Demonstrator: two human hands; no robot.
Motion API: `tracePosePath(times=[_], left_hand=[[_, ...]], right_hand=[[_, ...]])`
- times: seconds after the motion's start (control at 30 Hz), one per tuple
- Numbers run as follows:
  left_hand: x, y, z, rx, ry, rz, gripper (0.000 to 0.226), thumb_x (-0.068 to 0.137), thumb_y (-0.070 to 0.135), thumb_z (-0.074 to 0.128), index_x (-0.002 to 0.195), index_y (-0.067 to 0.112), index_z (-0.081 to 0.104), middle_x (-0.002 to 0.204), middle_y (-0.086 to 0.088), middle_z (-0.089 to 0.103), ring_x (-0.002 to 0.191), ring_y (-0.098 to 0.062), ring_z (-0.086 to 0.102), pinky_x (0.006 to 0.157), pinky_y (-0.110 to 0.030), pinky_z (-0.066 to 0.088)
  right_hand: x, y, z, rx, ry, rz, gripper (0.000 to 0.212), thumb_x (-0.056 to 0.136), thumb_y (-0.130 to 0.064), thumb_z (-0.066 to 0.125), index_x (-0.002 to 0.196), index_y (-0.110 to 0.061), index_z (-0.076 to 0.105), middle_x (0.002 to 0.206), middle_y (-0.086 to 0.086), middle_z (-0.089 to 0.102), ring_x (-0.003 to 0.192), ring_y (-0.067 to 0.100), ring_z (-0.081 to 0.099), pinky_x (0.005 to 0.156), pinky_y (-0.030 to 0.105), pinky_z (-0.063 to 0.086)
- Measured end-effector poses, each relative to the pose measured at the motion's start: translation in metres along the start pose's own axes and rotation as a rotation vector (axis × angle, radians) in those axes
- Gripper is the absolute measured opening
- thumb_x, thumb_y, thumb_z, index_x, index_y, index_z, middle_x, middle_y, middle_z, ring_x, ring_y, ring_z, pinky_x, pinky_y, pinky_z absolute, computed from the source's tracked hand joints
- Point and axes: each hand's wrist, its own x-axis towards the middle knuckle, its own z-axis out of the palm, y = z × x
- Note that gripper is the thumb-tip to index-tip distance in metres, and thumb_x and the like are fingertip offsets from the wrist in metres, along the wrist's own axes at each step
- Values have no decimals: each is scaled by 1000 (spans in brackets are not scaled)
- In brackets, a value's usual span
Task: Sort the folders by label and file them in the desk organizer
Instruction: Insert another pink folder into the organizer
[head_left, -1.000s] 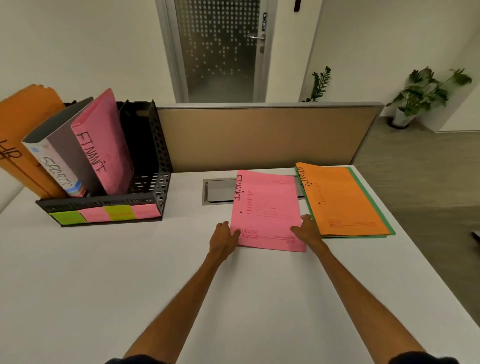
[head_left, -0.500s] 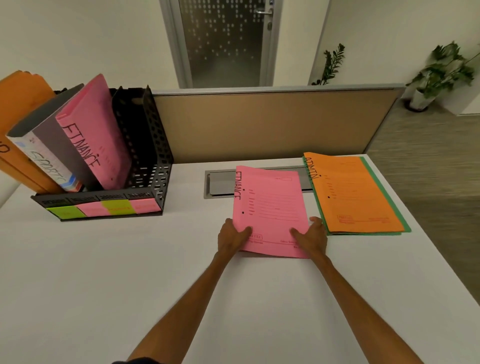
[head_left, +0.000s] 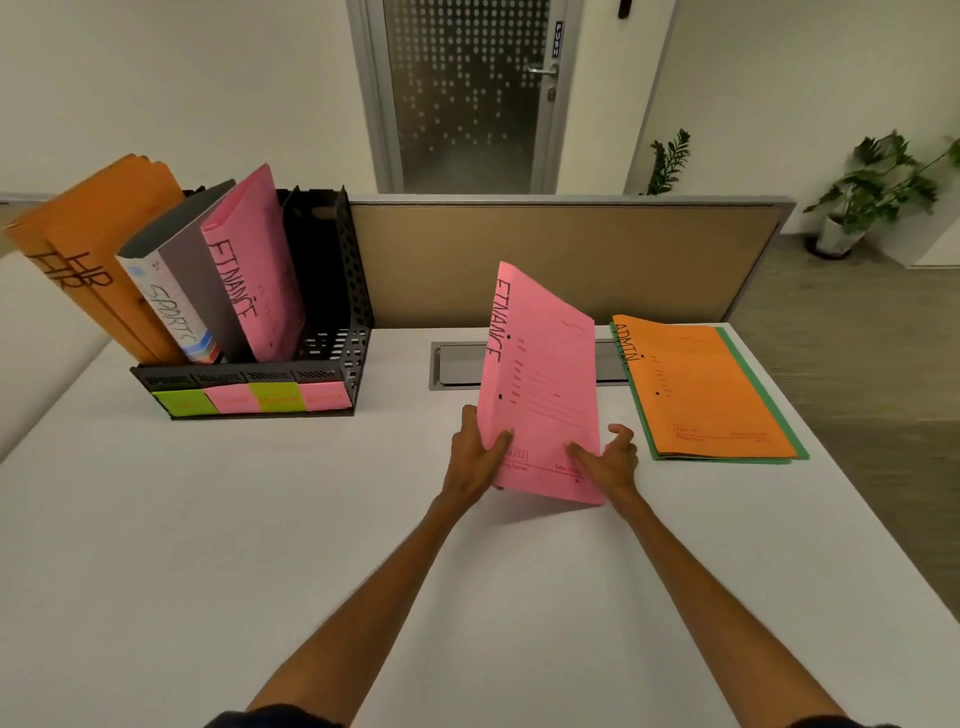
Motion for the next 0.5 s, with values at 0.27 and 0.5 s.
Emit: tracePosePath(times=[0.27,0.5], left_hand=[[-36,16,-32,88,47,168,34,94,41,55,111,20,34,103,8,59,84,-13,68,60,-28,61],[-63,13,-49,204,112,230,27,97,40,50,109,21,36,112,2,63,84,-15,69,64,-35,62]], right_hand=[[-25,-78,-6,18,7,-322,86,79,-35,79,140,-12,22,144,18,22,136,33,27,107,47,35],[-49,-222,-8,34,87,-706,89,74,-63,68,141,-28,20,141,6,26,127,21,34,96,41,41]])
